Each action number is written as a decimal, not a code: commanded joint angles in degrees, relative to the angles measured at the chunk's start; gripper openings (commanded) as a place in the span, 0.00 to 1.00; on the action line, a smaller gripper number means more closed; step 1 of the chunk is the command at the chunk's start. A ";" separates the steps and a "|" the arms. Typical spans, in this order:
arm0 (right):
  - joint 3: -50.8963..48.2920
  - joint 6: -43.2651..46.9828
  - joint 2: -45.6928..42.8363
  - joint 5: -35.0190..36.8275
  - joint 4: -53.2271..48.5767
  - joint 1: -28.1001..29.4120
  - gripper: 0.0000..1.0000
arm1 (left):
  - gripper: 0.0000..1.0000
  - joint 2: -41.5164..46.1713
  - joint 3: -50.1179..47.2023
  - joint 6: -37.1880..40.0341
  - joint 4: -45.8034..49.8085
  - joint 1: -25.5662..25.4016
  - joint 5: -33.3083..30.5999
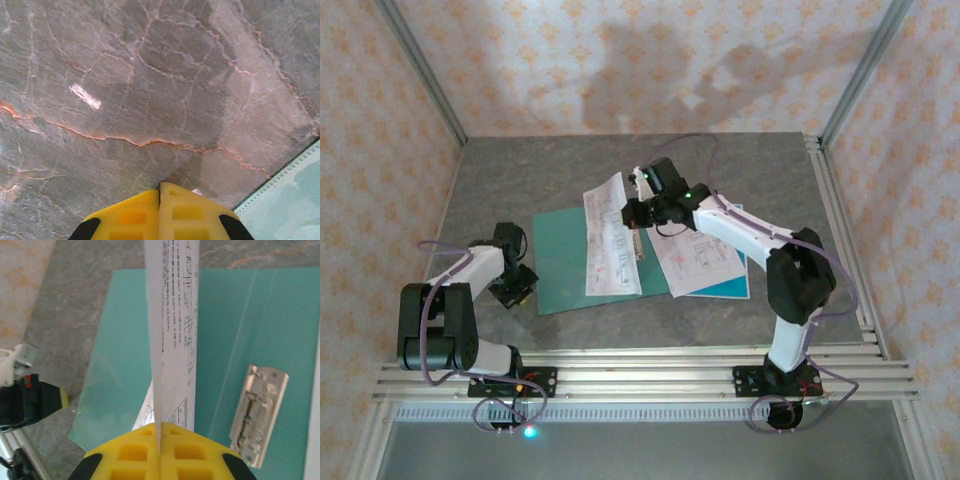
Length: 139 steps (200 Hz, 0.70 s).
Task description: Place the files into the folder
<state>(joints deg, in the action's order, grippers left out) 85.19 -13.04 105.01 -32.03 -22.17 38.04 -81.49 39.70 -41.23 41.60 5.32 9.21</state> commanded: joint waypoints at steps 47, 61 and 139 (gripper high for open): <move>8.59 1.22 7.42 -10.04 -1.67 -0.26 0.00 | 0.00 -8.00 1.90 2.37 -7.99 0.04 6.22; 8.52 0.88 8.15 -11.36 -1.16 -0.55 0.00 | 0.00 -9.10 2.58 2.72 -8.85 -0.05 7.38; 10.20 -1.31 12.64 -17.44 2.29 -2.17 0.00 | 0.00 -14.53 6.35 3.09 -11.59 -1.57 11.39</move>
<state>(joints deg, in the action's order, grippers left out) 93.01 -13.17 116.46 -46.74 -22.17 36.64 -90.59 46.76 -38.94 47.68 5.41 10.37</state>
